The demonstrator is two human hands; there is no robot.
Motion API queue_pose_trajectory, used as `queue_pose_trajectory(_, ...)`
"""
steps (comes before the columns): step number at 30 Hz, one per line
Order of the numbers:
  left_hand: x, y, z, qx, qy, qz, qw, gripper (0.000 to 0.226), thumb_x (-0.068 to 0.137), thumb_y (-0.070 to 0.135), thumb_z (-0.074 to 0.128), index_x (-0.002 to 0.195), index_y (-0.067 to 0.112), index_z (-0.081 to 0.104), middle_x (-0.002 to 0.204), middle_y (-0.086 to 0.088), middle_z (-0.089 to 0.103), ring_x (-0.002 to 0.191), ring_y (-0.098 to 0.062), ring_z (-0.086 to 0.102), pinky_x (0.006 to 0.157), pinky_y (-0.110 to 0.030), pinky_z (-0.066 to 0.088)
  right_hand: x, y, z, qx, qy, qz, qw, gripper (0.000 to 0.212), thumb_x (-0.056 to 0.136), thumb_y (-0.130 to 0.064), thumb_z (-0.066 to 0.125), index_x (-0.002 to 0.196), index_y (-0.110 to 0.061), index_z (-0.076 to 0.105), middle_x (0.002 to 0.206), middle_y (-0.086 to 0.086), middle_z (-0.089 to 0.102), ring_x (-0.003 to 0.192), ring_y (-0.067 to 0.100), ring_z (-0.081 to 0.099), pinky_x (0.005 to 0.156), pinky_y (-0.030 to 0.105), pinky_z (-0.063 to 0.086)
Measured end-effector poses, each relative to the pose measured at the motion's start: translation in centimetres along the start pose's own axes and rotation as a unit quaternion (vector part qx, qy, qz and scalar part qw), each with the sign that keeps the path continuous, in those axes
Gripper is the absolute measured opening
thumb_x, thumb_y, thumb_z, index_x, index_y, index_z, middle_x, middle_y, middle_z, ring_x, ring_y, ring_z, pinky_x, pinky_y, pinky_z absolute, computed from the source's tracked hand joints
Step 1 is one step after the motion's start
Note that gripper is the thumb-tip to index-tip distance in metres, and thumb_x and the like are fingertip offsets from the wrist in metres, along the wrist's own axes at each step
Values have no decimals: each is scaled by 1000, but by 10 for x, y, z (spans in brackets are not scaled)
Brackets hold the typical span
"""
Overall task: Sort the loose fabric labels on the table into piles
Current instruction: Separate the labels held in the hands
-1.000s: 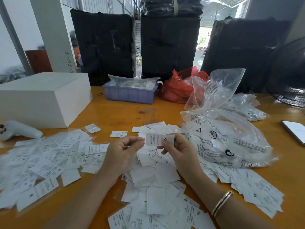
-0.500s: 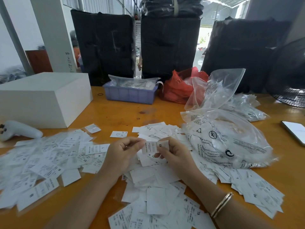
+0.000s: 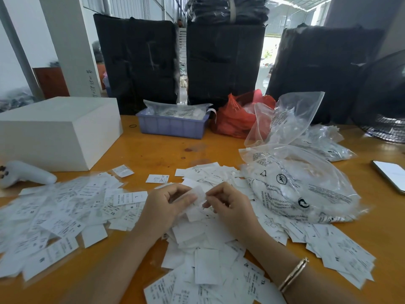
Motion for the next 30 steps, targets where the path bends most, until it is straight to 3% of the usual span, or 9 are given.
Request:
queue_pose_trajectory(2,-2,5,7,11,-26,26,999,10,79,38,69,76,46,70,80,22,68,81,3,61,66,-6,44,-2,-5,7,-41,-15,-25,999,20,85,-13,64,78,-31,61,71,-14,69,66,4,60,57,12,39)
queue_pose_trajectory(5,-3,6,11,35,-46,44,997,18,80,26,72,74,43,70,77,22,69,81,2,62,67,-7,45,-5,-11,16,-122,-46,-53,990,8,86,-19,63,86,-25,67,74,-7,68,70,8,57,59,18,41)
queue_pose_trajectory(9,0,4,-3,44,2,21,999,11,80,30,70,76,40,68,80,28,67,82,7,60,65,-3,43,-8,-28,9,-187,-32,-110,976,15,89,-22,60,102,-25,68,75,-25,56,76,4,55,75,21,41)
queue_pose_trajectory(15,2,-10,-28,64,80,-27,994,10,85,26,66,90,35,65,83,25,64,80,11,59,57,-5,45,8,-40,-103,-154,237,-98,954,18,90,-5,57,99,-17,67,86,-11,63,77,5,55,70,11,43)
queue_pose_trajectory(18,3,-20,-48,118,145,-49,981,9,86,26,66,94,30,65,82,16,63,71,-2,57,53,-13,41,23,-18,-161,-206,303,-22,930,28,89,1,49,100,-16,69,95,-7,65,91,16,57,83,30,48)
queue_pose_trajectory(20,3,-29,-62,151,181,-67,969,9,88,25,64,96,29,65,86,7,65,69,-4,54,51,-19,41,35,13,-186,-299,273,78,911,32,90,-4,46,106,-18,70,109,0,68,102,21,57,88,36,46)
queue_pose_trajectory(25,1,-40,-75,247,188,-105,945,18,89,22,63,107,20,66,103,-7,70,80,-15,54,55,-21,43,34,92,-180,-476,35,268,837,28,94,-15,43,111,-16,66,123,8,58,120,32,43,93,39,34)
queue_pose_trajectory(27,3,-33,-75,337,175,-98,920,24,86,24,67,109,19,65,105,-7,69,89,-21,58,70,-36,49,32,92,-174,-498,36,256,827,28,91,-7,40,92,-16,66,107,7,59,114,31,44,86,38,31)
queue_pose_trajectory(30,3,-21,-73,412,173,-76,891,25,84,25,68,108,19,66,112,-9,64,104,-30,54,84,-47,42,32,78,-175,-482,90,236,839,30,86,-6,42,66,-25,55,83,1,53,104,29,49,86,37,31)
Point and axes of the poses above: each hand's wrist, its own x-axis towards the middle knuckle, its own z-axis out of the palm, y = z × x, the point moved 10 cm from there along x, towards the middle knuckle
